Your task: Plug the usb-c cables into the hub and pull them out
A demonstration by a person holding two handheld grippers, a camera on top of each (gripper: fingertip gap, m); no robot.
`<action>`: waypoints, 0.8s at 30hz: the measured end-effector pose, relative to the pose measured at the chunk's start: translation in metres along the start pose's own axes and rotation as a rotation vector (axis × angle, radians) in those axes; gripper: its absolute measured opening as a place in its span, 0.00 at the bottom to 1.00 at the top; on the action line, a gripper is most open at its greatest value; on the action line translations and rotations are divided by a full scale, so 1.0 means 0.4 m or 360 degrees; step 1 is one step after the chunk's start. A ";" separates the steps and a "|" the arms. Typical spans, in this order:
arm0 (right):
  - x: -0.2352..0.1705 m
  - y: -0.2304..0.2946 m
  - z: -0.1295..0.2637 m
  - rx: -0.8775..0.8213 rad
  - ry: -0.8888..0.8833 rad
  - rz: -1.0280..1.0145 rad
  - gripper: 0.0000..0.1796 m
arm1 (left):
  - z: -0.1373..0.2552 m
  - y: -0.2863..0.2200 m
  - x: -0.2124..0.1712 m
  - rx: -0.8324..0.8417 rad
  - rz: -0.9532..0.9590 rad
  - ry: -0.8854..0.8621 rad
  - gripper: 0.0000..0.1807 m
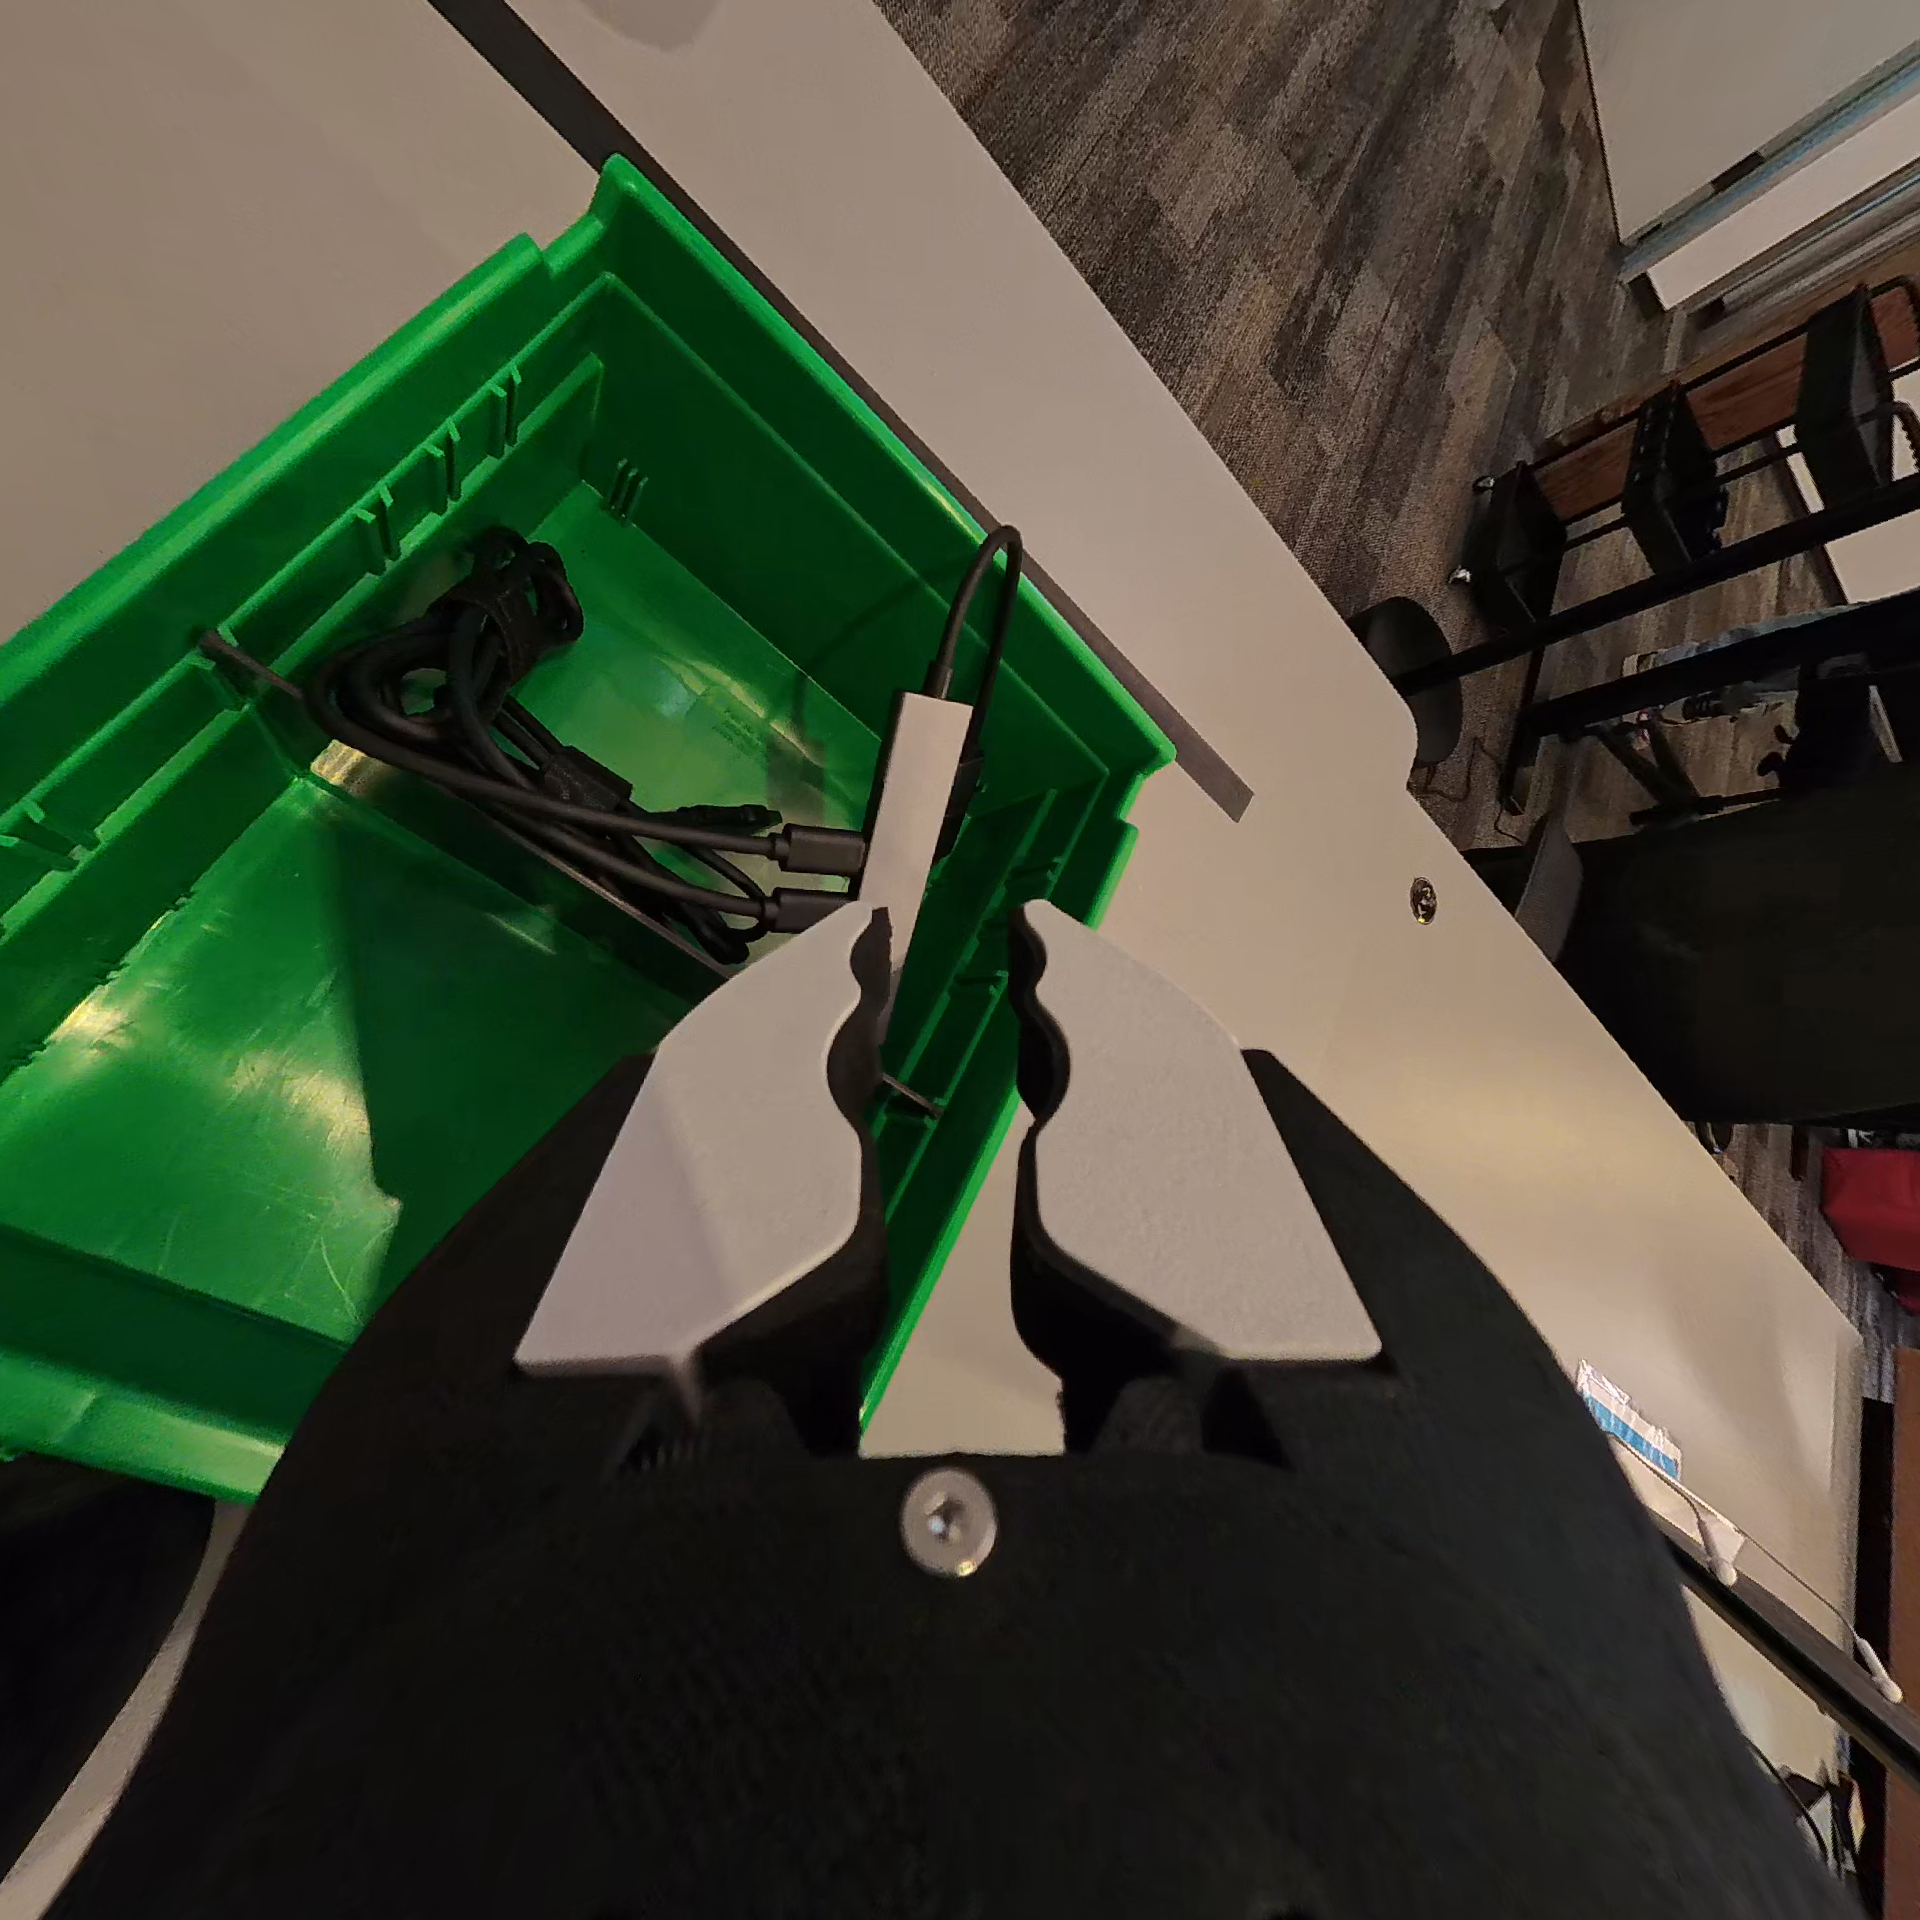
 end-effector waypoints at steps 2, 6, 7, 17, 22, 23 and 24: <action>-0.002 -0.001 0.001 -0.0002 -0.0001 -0.0004 0.13 | 0.006 -0.007 -0.002 -0.0119 0.0076 0.0047 0.03; -0.004 -0.003 0.002 -0.0004 -0.0001 -0.0004 0.12 | 0.056 -0.011 0.003 -0.0377 0.0330 -0.0052 0.02; -0.005 -0.003 0.001 -0.0004 0.0001 -0.0003 0.12 | 0.076 -0.013 0.005 -0.0448 0.0380 -0.0115 0.02; -0.006 -0.002 0.003 -0.0009 0.0005 0.0012 0.12 | 0.336 -0.129 -0.031 -0.0288 0.0270 -0.0845 0.02; -0.009 -0.004 0.001 -0.0021 0.0024 0.0013 0.12 | 0.466 -0.248 0.001 -0.0371 0.0044 -0.1355 0.02; -0.009 -0.004 0.001 -0.0024 0.0027 0.0015 0.12 | 0.476 -0.277 0.025 -0.0369 -0.0055 -0.1398 0.02; -0.009 -0.004 0.001 -0.0025 0.0029 0.0017 0.12 | 0.477 -0.303 0.055 -0.0349 -0.0149 -0.1407 0.02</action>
Point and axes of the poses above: each gripper's, where its closed fingertips meet, z back along the fingers, x out of its top, y = z × x across the jaws, the point moved 9 cm from there along z, back along the fingers, and after that the axes turned 3 degrees about -y, right-handed, at the moved point
